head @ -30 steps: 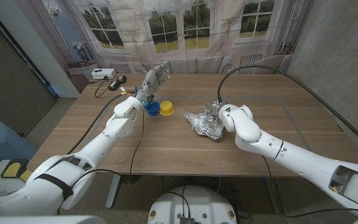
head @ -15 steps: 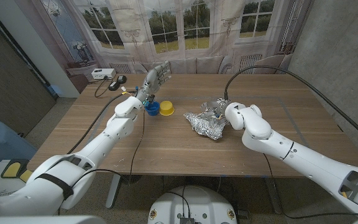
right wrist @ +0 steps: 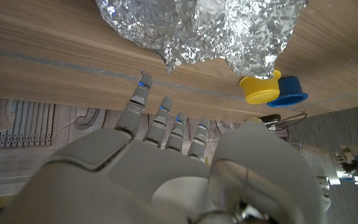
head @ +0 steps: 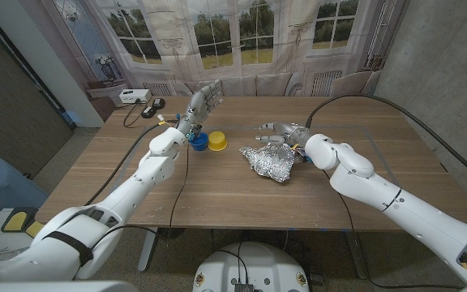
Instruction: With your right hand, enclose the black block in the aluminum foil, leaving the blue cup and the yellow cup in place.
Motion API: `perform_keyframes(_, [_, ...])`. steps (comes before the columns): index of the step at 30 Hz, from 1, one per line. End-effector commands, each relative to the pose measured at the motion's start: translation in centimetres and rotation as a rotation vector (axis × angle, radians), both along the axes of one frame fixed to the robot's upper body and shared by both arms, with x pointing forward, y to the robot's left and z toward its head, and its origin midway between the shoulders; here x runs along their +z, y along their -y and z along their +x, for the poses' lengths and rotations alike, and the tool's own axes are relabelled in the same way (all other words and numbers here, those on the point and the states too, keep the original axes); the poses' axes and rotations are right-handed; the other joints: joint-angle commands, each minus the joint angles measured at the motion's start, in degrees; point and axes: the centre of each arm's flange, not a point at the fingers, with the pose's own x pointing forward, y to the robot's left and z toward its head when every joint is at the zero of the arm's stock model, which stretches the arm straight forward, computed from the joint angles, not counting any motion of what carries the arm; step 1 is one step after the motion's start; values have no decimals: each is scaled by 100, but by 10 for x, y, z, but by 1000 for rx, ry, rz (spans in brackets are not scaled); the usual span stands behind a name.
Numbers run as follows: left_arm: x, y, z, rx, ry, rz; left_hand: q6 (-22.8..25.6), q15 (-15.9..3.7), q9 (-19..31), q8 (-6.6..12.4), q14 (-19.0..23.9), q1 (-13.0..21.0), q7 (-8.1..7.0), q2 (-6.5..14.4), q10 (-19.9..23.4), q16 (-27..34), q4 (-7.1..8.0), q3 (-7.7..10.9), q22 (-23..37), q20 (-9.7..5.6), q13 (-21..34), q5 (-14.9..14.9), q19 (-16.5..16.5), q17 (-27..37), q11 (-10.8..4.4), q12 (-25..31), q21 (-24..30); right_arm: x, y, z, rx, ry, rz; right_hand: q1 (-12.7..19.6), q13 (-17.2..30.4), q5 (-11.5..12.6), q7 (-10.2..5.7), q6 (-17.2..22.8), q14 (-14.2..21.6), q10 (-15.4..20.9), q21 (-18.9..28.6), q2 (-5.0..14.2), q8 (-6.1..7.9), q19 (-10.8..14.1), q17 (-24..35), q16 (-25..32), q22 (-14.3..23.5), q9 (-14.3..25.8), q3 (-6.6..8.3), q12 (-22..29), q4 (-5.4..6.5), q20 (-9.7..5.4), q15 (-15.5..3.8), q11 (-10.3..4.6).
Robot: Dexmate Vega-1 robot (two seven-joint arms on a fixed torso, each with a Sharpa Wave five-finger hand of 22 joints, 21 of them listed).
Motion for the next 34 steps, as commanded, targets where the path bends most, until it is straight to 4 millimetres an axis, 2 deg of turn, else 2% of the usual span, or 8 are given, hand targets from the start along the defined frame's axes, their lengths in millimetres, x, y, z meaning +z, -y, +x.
perform_keyframes(1, [-4,-6,-13,1,33,-21,27,8,13,44,-73,3,-67,-81,-19,-21,-41,-9,6,-24,17,-21,-63,8,-14,52,-21,4,60,11,56,46,350,6,6,10,17,100,28,109,-32,12,11,-97,-20,-3,15,-5,-4,41,-23,1,15,68])
perform_keyframes(16, [-16,-23,-31,2,55,-36,55,-49,10,40,-135,-12,-111,-117,-9,7,-66,-36,5,-57,15,-19,-94,7,-11,61,-27,2,86,21,199,93,691,159,-11,-11,56,382,72,306,11,49,65,-179,-118,10,23,-29,57,76,-168,-5,56,135])
perform_keyframes(23, [-19,-35,-38,3,56,-33,55,-55,9,37,-137,-15,-97,-122,-10,16,-72,-41,5,-60,15,-18,-95,7,-10,62,-26,5,100,26,242,148,834,210,-22,-37,179,572,159,454,22,51,100,-236,-170,47,28,-45,75,104,-233,-8,26,232])
perform_keyframes(30, [-26,-43,-35,14,24,-40,48,-71,9,31,-143,-16,-88,-123,-18,23,-78,-44,5,-55,14,-16,-93,6,-15,60,-23,6,102,32,252,171,872,229,-27,-53,215,605,183,504,23,34,88,-285,-200,55,32,-54,75,105,-268,-9,-30,320])
perform_keyframes(34, [-28,-45,-33,19,14,-48,21,-65,9,19,-146,-17,-88,-121,-29,27,-82,-46,5,-53,14,-14,-91,5,-9,57,-21,9,101,35,283,179,897,222,-29,-59,220,613,188,507,25,36,80,-306,-207,60,35,-57,75,98,-273,-11,-55,321])
